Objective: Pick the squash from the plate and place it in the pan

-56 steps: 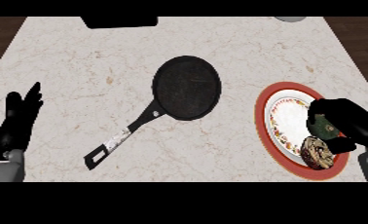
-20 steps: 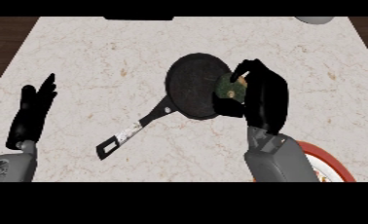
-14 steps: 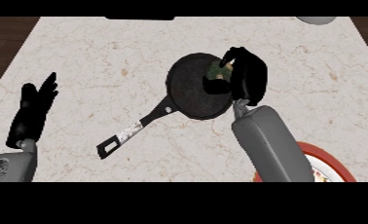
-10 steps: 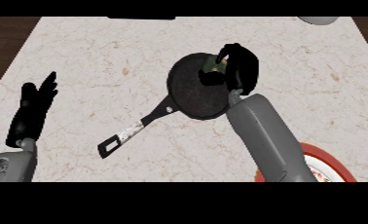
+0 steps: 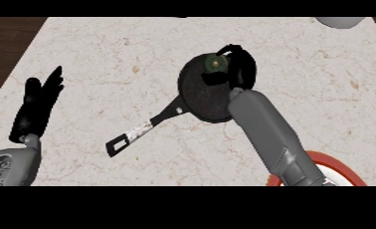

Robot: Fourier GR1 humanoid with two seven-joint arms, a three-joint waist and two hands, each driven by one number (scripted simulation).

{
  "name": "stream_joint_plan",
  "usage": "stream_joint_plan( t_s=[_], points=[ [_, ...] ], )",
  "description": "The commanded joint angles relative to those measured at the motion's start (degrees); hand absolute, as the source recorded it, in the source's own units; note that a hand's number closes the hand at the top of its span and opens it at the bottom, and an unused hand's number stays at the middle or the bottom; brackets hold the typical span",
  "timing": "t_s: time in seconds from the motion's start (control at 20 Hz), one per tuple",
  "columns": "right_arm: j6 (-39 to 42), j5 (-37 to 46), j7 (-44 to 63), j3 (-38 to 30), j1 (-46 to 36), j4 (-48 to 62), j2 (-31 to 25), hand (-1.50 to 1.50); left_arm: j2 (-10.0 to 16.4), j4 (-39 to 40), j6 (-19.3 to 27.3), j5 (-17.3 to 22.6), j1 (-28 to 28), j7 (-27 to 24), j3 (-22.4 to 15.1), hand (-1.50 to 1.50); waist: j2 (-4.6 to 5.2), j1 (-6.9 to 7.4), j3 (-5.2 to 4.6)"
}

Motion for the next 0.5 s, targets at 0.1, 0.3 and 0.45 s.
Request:
stream_joint_plan(
  t_s=[0.1,0.3,0.45],
  points=[
    [-2.79,-11.3,-10.32,0.14,-3.68,8.38,0.01,-1.5,-0.93,1.9,0.43,-1.61,-2.71,0.3,-1.3,0.0,0.61,1.26,0.06],
    [-6.04,-16.2,-15.6,-0.52,-5.29,10.27,0.01,-1.5,-2.32,0.75,0.64,-1.43,-1.11,-0.73,-1.79,0.0,0.43,1.64,0.05],
    [-9.12,-19.65,-23.77,-3.64,-3.45,8.52,0.01,-1.5,-0.24,2.05,-0.23,-0.37,-1.06,-0.96,0.52,0.0,0.44,0.88,0.06]
  ],
)
